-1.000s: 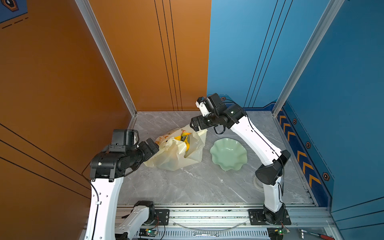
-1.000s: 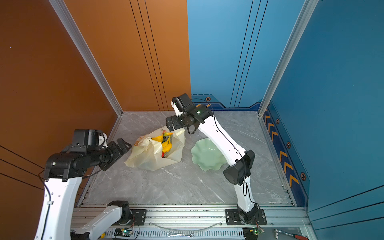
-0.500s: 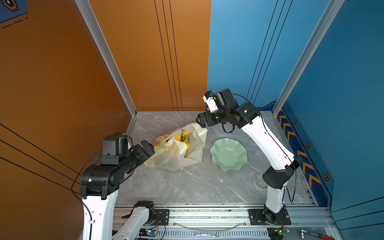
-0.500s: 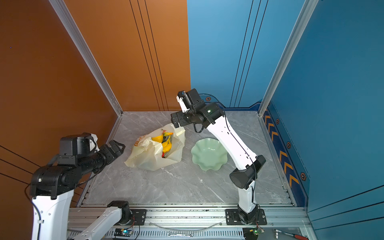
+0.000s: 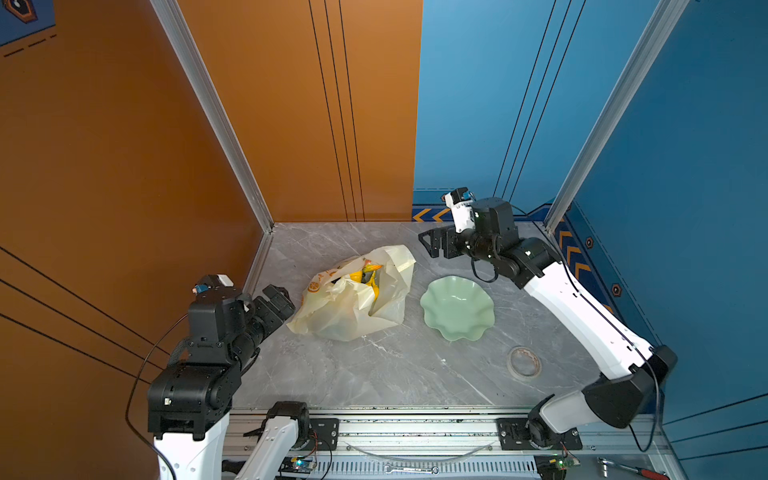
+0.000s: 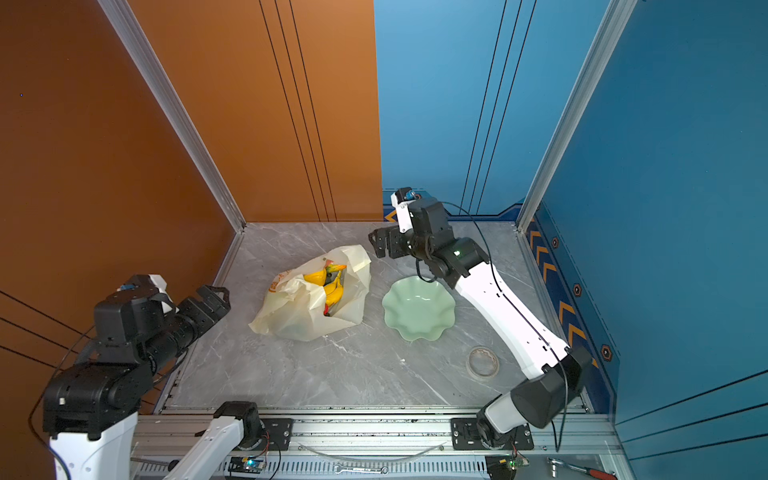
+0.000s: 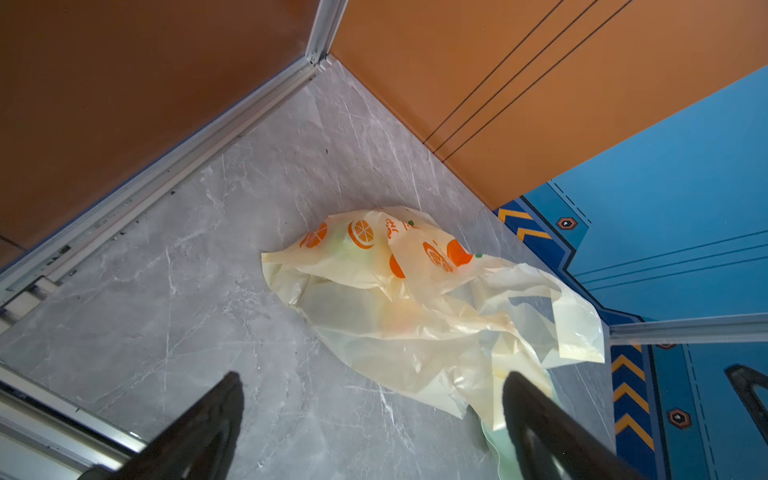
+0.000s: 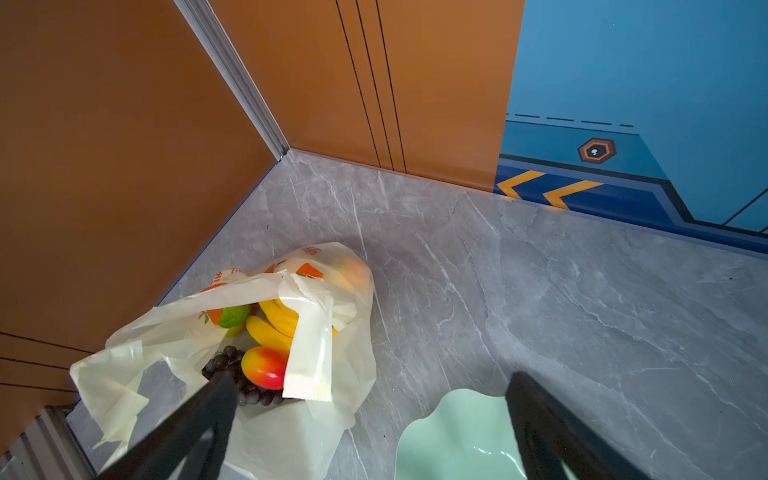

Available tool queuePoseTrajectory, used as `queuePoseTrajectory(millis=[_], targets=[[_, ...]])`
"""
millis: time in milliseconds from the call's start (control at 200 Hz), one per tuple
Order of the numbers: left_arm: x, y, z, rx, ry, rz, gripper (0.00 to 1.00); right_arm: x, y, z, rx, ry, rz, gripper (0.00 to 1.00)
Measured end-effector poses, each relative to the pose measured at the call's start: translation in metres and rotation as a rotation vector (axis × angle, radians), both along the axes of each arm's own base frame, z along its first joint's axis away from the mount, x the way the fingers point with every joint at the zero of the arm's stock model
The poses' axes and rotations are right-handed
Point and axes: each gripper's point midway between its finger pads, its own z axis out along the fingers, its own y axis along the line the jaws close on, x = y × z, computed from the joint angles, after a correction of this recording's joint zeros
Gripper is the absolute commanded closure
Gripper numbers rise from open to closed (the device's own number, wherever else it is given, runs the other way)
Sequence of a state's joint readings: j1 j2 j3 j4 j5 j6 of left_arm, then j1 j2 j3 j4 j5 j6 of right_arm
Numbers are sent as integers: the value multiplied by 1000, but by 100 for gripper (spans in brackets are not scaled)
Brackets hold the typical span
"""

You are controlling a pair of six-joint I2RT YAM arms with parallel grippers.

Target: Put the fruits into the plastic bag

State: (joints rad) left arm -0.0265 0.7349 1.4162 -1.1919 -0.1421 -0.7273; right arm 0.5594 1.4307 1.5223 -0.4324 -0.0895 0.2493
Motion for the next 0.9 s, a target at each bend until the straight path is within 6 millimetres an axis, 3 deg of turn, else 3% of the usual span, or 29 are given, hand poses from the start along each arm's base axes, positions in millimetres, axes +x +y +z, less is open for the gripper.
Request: queuePoseTrajectory(millis=[165, 265, 370, 576, 901], targets=[[-1, 13, -7, 33, -59, 66, 2, -8, -35, -14, 164, -227, -120, 0], [-3, 19, -8, 53, -101, 101, 2, -6, -58, -23, 220, -280, -219, 0], [-3, 25, -5, 78, -142, 122, 2, -4, -84, -8, 267, -351, -304, 0], [9, 30, -1, 136, -224, 130, 2, -24, -129, 24, 330, -462, -398, 0], [42, 34, 13, 227, -446, 136, 2, -47, -185, 20, 293, -463, -523, 0]])
